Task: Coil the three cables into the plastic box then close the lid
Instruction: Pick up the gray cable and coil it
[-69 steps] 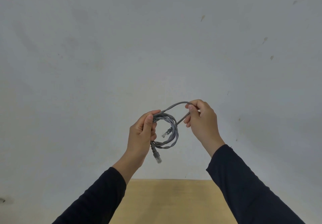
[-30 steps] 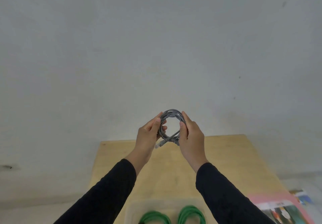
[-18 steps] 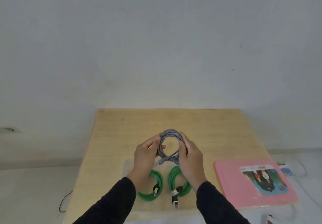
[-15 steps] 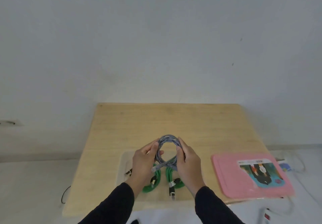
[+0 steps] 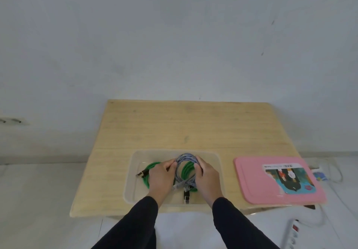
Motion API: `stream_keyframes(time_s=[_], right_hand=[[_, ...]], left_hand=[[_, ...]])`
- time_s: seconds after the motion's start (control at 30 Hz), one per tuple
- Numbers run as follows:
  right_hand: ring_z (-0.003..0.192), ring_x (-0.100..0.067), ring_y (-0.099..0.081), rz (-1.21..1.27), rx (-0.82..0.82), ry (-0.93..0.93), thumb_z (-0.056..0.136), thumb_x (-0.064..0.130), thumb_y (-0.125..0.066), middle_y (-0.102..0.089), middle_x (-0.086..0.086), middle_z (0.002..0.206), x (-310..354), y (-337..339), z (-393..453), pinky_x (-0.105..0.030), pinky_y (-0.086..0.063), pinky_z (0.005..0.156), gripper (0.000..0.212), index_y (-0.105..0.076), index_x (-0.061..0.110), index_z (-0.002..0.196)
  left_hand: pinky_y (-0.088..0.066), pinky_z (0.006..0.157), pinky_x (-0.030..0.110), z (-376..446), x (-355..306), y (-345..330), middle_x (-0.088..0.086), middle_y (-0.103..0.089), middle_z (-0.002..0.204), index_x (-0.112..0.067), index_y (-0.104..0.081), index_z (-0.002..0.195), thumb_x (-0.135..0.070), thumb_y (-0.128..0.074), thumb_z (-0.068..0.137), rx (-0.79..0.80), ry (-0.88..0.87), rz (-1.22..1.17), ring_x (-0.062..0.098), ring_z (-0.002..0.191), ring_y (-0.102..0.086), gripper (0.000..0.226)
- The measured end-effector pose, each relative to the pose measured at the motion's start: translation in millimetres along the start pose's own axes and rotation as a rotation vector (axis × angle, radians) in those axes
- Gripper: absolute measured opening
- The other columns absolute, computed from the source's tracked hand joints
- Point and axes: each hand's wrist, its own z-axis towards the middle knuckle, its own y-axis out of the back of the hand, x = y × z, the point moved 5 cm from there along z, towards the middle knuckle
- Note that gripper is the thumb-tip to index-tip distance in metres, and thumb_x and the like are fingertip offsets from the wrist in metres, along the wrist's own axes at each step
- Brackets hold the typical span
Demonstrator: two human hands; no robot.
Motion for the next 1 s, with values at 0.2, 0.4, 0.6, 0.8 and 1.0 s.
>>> stream_keyframes(time_s=[0.2, 0.4, 0.6, 0.8, 1.0], right_hand=[[0.102, -0.020, -0.054, -0.178, -0.005, 0.050, 0.098, 0.025, -0.035, -0.052, -0.009, 0.118, 2, -3, 0, -0.020, -0.039, 0.083, 0.041, -0.039, 0.012, 0.137], [0.123, -0.028, -0.046, -0.416, -0.060, 0.195, 0.097, 0.028, -0.032, -0.049, -0.013, 0.133, 15, -2, -11, -0.037, -0.044, 0.097, 0.046, -0.039, 0.005, 0.136], [0.115, -0.026, -0.059, -0.601, -0.066, 0.276, 0.088, 0.032, -0.031, -0.063, -0.012, 0.123, 22, -5, -25, -0.039, -0.052, 0.093, 0.051, -0.056, 0.003, 0.122], [0.115, -0.023, -0.059, -0.653, -0.080, 0.341, 0.087, 0.031, -0.035, -0.064, -0.009, 0.122, 21, 6, -39, -0.036, -0.050, 0.093, 0.048, -0.057, 0.005, 0.121], [0.116, -0.024, -0.059, -0.642, -0.112, 0.372, 0.087, 0.030, -0.036, -0.065, -0.010, 0.120, 25, 28, -44, -0.032, -0.045, 0.096, 0.047, -0.056, 0.005, 0.121]], left_hand=[[-0.039, 0.075, 0.018, 4, -2, -1, 0.002, -0.073, 0.101, -0.017, -0.067, 0.112, -0.027, -0.051, 0.093, 0.073, -0.049, 0.107, 0.011, 0.086, -0.060, 0.026], [-0.040, 0.090, 0.023, 1, -8, 6, 0.006, -0.065, 0.117, -0.010, -0.049, 0.132, -0.029, -0.046, 0.095, 0.141, -0.056, 0.178, 0.017, 0.105, -0.058, 0.042], [-0.037, 0.101, 0.031, -14, -15, 8, 0.012, -0.056, 0.127, -0.008, -0.050, 0.129, -0.027, -0.035, 0.099, 0.096, -0.146, 0.251, 0.027, 0.120, -0.050, 0.039], [-0.047, 0.089, 0.028, -37, -30, 7, 0.004, -0.059, 0.114, -0.013, -0.055, 0.119, -0.031, -0.024, 0.099, -0.048, -0.381, 0.381, 0.018, 0.102, -0.056, 0.041], [-0.051, 0.085, 0.026, -47, -59, 2, 0.007, -0.066, 0.103, -0.007, -0.063, 0.108, -0.019, -0.037, 0.097, -0.087, -0.514, 0.451, 0.020, 0.097, -0.062, 0.030]])
